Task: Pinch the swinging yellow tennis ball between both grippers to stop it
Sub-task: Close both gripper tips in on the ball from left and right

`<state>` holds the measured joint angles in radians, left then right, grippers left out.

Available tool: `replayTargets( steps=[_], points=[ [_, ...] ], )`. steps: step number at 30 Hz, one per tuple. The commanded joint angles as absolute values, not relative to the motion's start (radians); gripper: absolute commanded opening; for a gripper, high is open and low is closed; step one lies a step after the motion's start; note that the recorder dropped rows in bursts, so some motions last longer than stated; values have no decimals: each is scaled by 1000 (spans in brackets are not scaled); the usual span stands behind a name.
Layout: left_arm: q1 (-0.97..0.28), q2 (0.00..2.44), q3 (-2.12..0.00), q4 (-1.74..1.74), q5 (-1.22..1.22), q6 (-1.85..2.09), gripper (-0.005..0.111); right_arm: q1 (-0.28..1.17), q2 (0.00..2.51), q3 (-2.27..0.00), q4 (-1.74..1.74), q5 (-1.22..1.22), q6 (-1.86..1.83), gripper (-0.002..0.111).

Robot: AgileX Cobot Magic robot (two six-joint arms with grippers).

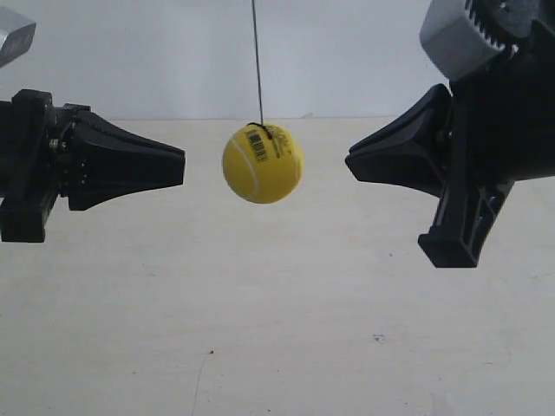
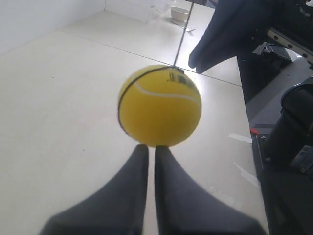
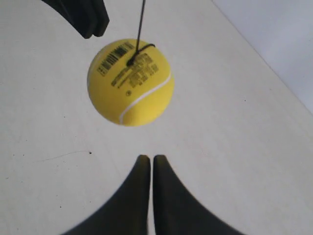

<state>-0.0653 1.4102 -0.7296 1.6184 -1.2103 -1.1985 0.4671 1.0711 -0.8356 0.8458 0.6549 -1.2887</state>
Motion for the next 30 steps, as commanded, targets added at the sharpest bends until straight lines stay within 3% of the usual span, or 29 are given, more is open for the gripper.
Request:
replayTargets(
  steps=[1, 30],
  points=[
    [-71, 1414, -735, 1612, -1221, -1206, 5, 468, 1064, -841, 862, 660, -1302, 0],
    [-71, 1486, -735, 1561, -1221, -1157, 5, 468, 1139, -841, 1101, 669, -1540, 0]
  ],
)
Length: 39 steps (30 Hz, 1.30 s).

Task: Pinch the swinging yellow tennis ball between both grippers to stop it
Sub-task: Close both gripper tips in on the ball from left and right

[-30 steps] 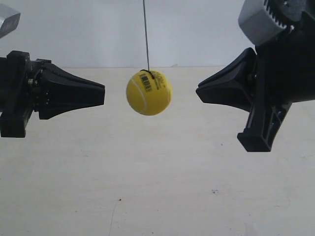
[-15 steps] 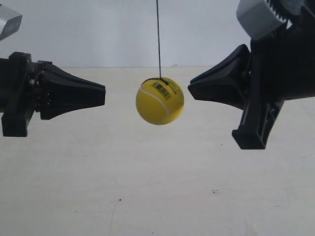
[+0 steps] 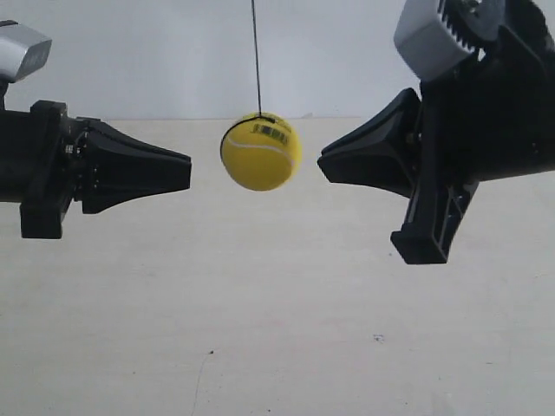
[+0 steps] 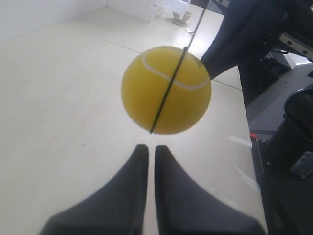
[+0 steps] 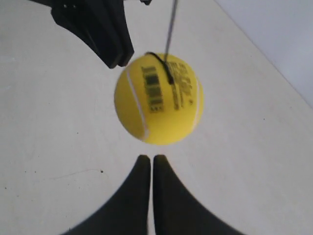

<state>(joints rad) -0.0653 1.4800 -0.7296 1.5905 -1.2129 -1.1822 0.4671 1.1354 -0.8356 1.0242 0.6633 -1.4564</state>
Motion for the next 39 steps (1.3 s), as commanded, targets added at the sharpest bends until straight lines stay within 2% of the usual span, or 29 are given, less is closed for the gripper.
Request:
replayTargets(
  steps=[1, 39],
  points=[
    [-71, 1488, -735, 1560, -1221, -1154, 5, 468, 1139, -841, 1118, 669, -1556, 0],
    [-71, 1542, -735, 1455, -1221, -1011, 5, 468, 1247, -852, 1246, 567, -1764, 0]
  ],
)
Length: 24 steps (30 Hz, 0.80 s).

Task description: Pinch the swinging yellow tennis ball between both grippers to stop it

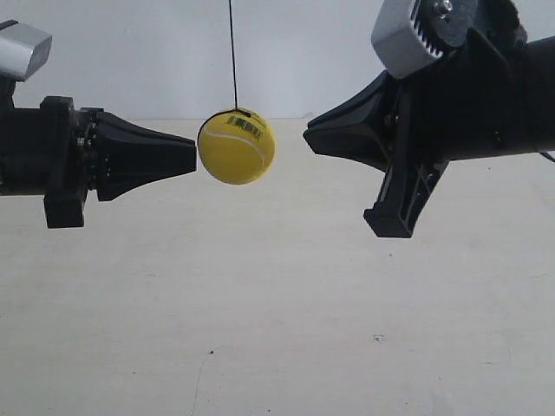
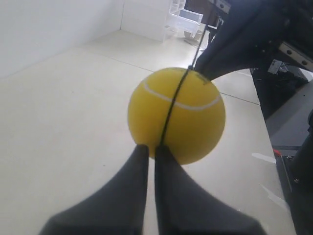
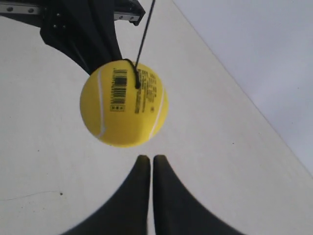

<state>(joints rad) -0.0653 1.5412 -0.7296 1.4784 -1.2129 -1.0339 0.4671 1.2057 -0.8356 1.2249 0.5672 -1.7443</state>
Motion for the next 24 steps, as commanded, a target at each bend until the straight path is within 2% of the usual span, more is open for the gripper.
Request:
replayTargets(
  steps=[1, 6, 11, 24],
  points=[
    [-71, 1542, -735, 1455, -1221, -1012, 5, 468, 1280, -861, 1253, 587, -1780, 0],
    [-91, 1542, -759, 1453, -1221, -994, 5, 468, 1386, -886, 1385, 642, -1936, 0],
    [-200, 1542, -796, 1464, -1172, -983, 5, 468, 1388, -889, 1401, 642, -1961, 0],
    [-202, 1542, -796, 1484, -1149, -983, 5, 468, 1357, -889, 1308, 586, -1874, 0]
  ],
)
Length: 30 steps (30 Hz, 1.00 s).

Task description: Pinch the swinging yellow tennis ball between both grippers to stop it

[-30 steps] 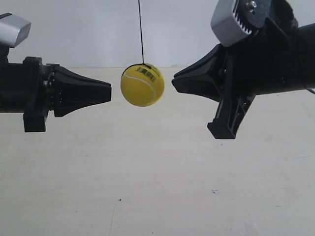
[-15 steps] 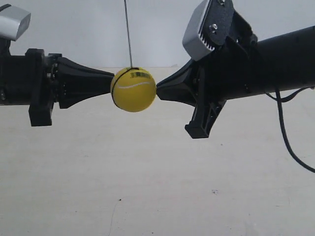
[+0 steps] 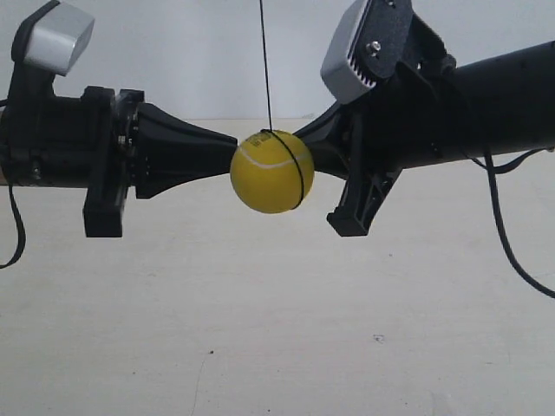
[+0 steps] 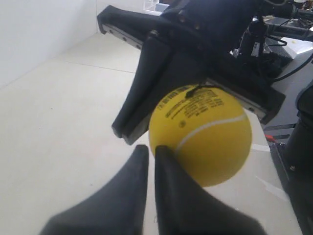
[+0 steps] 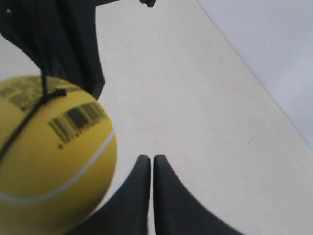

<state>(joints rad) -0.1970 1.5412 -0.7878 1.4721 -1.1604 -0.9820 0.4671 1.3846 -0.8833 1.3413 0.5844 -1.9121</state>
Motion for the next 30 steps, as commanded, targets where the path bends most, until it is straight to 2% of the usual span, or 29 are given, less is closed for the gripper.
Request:
replayTargets(
  steps=[1, 11, 19, 30],
  points=[
    [-202, 1542, -796, 1484, -1149, -987, 5, 468, 1355, -889, 1301, 590, -1864, 0],
    [-198, 1542, -796, 1508, -1143, -994, 5, 468, 1275, -885, 1122, 576, -1697, 0],
    [-197, 1542, -796, 1508, -1128, -994, 5, 402, 1208, -885, 1010, 625, -1564, 0],
    [-197, 1542, -796, 1508, -1121, -990, 5, 402, 1184, -885, 991, 681, -1515, 0]
  ],
)
